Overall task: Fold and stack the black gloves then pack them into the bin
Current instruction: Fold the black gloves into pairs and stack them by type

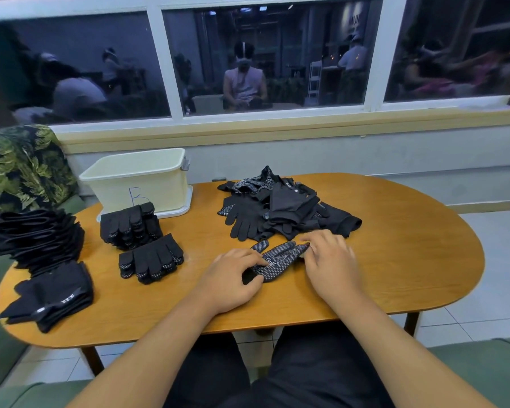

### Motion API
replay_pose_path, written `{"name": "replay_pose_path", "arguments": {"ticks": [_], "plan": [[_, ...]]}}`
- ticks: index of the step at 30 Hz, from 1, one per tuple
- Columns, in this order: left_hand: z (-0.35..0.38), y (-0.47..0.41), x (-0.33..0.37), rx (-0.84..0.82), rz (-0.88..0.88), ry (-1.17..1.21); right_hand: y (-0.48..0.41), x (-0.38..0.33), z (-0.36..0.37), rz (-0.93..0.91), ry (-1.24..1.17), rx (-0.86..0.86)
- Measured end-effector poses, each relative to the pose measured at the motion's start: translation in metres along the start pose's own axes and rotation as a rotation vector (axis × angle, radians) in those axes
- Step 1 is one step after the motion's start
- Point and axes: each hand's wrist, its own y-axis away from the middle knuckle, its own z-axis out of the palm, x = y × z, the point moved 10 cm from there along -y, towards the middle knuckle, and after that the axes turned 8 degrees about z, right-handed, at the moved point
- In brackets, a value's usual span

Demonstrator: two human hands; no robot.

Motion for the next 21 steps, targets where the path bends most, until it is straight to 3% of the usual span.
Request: {"name": "replay_pose_path", "arguments": {"ticks": [3,6,13,16,21], "plan": [[-0.005,0.002,0.000,0.043,-0.013,0.003,-0.006,0.030,0.007,0.187,-0.169,-0.092],[-0.011,0.004,0.002,0.108,0.015,0.031,-0.009,0.042,0.013,0.250,-0.248,-0.135],[-0.006,0.005,0.012,0.043,0.077,0.011,-0.006,0.012,0.021,0.056,-0.338,-0.252],[-0.005,0.007,0.017,0.023,0.078,-0.005,0.006,-0.011,0.038,-0.105,-0.165,-0.436],[-0.003,0.017,0.022,0.000,0.030,-0.039,0.008,-0.015,0.045,-0.153,-0.035,-0.477]]}}
